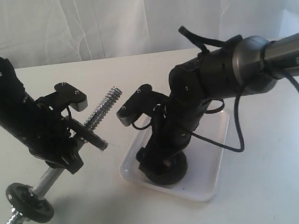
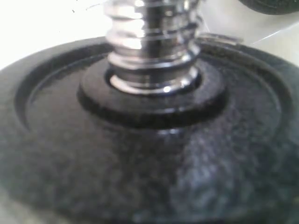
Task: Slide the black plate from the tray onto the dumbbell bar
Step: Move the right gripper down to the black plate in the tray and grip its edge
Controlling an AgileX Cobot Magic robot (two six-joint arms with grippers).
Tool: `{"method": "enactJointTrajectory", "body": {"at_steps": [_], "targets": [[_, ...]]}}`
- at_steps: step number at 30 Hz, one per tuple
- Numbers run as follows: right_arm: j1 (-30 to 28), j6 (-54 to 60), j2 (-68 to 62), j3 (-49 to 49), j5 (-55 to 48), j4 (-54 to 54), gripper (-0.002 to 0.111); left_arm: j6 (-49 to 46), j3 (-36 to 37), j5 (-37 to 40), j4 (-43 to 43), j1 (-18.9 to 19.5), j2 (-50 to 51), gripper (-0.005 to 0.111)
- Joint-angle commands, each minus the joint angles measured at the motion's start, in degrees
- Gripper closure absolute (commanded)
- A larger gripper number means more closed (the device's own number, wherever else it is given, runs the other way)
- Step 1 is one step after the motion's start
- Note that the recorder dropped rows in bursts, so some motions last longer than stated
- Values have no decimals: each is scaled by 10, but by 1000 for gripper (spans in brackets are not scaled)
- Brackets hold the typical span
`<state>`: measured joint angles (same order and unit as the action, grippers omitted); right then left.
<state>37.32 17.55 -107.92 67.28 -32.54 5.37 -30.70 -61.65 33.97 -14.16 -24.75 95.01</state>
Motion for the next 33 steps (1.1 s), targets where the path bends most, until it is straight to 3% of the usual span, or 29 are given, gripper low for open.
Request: {"method": "enactJointTrajectory", "body": {"at_steps": [1,33], "targets": [[2,-26,-18,16,-29,-10,20,-1,-11,-8,-36,0,-31,106],[3,-43,-76,22,-57,0,20,1,-11,-7,-38,0,-31,106]]}}
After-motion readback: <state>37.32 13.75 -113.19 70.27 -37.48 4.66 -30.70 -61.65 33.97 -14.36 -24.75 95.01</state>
